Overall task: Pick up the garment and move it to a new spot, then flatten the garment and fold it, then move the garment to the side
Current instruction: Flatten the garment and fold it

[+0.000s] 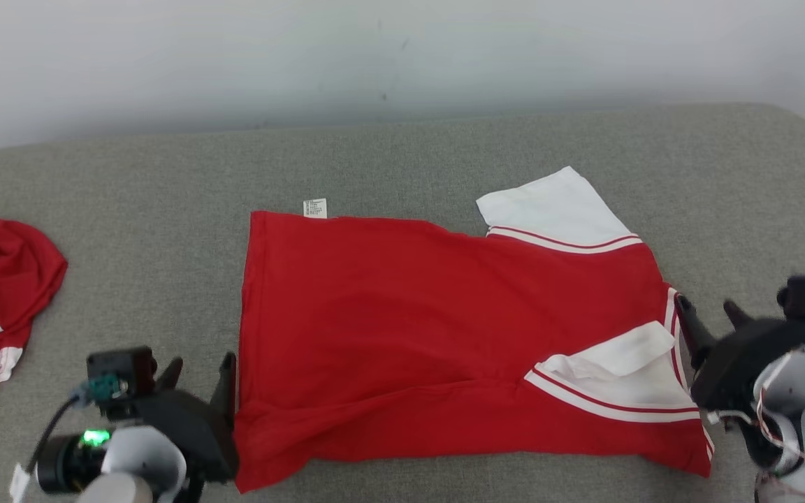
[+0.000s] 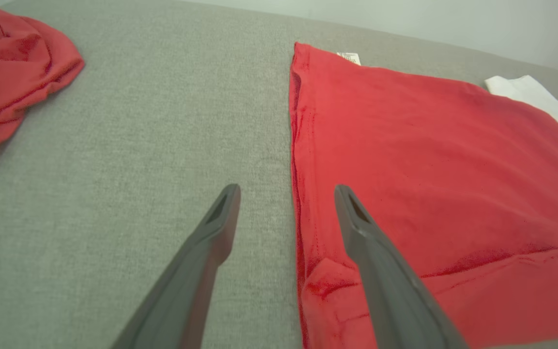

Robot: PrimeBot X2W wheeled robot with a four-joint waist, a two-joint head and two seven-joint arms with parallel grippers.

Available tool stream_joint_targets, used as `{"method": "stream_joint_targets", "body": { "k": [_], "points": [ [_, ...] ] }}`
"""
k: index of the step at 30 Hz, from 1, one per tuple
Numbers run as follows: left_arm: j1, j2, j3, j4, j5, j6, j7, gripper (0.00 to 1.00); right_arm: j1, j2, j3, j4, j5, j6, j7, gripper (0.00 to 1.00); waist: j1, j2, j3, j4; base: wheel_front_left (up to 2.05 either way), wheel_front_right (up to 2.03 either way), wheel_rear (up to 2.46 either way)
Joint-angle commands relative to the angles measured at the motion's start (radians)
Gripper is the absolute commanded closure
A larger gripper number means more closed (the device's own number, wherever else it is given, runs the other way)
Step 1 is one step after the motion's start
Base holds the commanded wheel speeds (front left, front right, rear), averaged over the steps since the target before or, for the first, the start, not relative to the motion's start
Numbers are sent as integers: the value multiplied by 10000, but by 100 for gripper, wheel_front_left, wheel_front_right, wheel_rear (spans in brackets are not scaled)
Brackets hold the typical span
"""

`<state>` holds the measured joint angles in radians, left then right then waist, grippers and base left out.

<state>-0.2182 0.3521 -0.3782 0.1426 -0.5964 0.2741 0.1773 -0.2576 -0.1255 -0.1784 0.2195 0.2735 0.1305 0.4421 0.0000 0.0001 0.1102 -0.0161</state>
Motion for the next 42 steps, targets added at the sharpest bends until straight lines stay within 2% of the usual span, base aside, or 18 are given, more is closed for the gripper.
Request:
{"method": "stream_joint_targets", "body": {
  "k": [1,7,15,26,32,33,34,35,36,42],
  "points": [
    [-743,0,69,274,-27,-98,138,0,-736,-192,203,189,124,1,248,0,0,-1,497,-84,0,0,0],
    [-3194,-283,-67,1825,-107,-328,1200,0,-3350,-988,1174,1451,110,1,871,0,0,-1,1734,-163,0,0,0],
    [-5958,-619,-184,3427,-70,-731,1818,0,-6227,-1372,2496,3117,182,1,939,0,0,-1,3086,-212,0,0,0],
    [-7572,-492,-447,4762,335,-1046,1720,0,-7911,-1350,3746,4605,494,1,317,0,0,-1,3902,-371,0,0,0],
    [-7793,-792,-573,5247,135,-1362,1612,1,-8280,-1466,4161,5246,915,1,34,0,0,-1,4035,-309,0,0,0],
    [-7784,-862,-602,5325,68,-1423,1656,22,-8301,-1496,4225,5340,995,1,30,0,0,-1,4028,-290,0,0,0],
    [-7775,-900,-646,5393,47,-1465,1725,50,-8323,-1546,4285,5416,1065,1,-11,0,0,-1,4019,-270,0,0,0],
    [-7780,-930,-676,5439,68,-1507,1741,84,-8342,-1595,4336,5481,1112,1,-53,0,0,-1,4014,-251,0,0,0],
    [-7752,-944,-691,5510,29,-1549,1805,100,-8354,-1630,4388,5558,1175,1,-63,0,0,-1,4007,-234,0,0,0],
    [-7702,-728,-453,5599,-164,-1675,1486,100,-8561,-1691,4602,5848,1470,1,-251,0,0,-1,4078,-177,0,0,0]
  ]
}}
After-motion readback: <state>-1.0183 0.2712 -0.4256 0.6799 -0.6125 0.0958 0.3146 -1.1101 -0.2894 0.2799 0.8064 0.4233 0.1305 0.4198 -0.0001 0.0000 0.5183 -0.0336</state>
